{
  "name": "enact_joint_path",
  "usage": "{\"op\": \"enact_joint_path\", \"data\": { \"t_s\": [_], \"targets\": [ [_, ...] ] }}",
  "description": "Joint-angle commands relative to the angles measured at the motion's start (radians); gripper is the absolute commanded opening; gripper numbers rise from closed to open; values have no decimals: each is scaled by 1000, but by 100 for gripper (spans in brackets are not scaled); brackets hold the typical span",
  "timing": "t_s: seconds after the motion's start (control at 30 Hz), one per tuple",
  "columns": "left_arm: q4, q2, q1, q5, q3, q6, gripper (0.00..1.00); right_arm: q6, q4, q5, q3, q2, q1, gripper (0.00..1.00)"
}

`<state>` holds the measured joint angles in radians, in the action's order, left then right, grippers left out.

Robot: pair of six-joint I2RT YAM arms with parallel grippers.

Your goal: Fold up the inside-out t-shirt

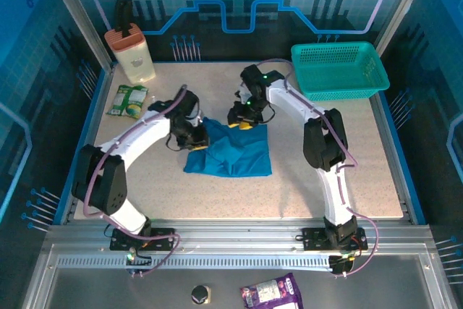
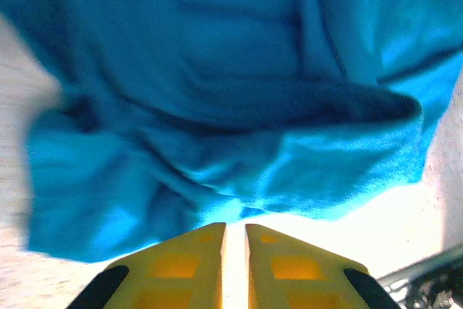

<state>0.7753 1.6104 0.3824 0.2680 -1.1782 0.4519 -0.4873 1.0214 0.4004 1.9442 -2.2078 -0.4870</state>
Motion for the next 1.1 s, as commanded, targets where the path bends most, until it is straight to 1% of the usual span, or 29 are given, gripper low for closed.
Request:
{"op": "enact_joint_path", "data": {
  "t_s": [0.0, 0.07, 0.13, 0.27, 0.33, 0.43, 0.53, 0.67, 0.73, 0.8, 0.9, 0.93, 1.0, 1.07],
  "targets": [
    [-85, 41, 54, 96, 72, 110, 16, 60, -2, 22, -28, -33, 22, 44],
    [-174, 47, 71, 150, 131, 160, 17, 64, -17, 37, -47, -52, 38, 44],
    [-236, 59, 71, 171, 181, 196, 18, 65, -29, 40, -66, -64, 48, 44],
    [-205, 114, 67, 100, 180, 167, 17, 24, -69, -7, -166, -43, 86, 44],
    [-191, 142, 53, 67, 173, 144, 18, 0, -106, -27, -260, 3, 110, 44],
    [-186, 180, 9, 54, 151, 110, 18, -24, -158, -35, -421, 91, 130, 44],
    [-172, 238, -34, 54, 88, 63, 17, -64, -207, -32, -589, 194, 128, 43],
    [-99, 319, -75, 26, -56, -20, 17, -165, -276, -29, -812, 362, 97, 43],
    [-63, 358, -98, 9, -131, -57, 17, -230, -321, -19, -911, 453, 52, 43],
    [-41, 387, -118, -3, -193, -86, 17, -299, -373, 13, -970, 508, -5, 43],
    [5, 410, -140, -8, -288, -133, 16, -337, -404, 63, -969, 544, -65, 42],
    [13, 396, -140, -7, -309, -154, 16, -330, -385, 43, -947, 561, -67, 42],
    [12, 350, -131, 20, -326, -194, 18, -284, -319, -62, -883, 590, -54, 42],
    [22, 298, -108, 17, -332, -209, 20, -211, -231, -190, -801, 583, -34, 43]
  ]
}}
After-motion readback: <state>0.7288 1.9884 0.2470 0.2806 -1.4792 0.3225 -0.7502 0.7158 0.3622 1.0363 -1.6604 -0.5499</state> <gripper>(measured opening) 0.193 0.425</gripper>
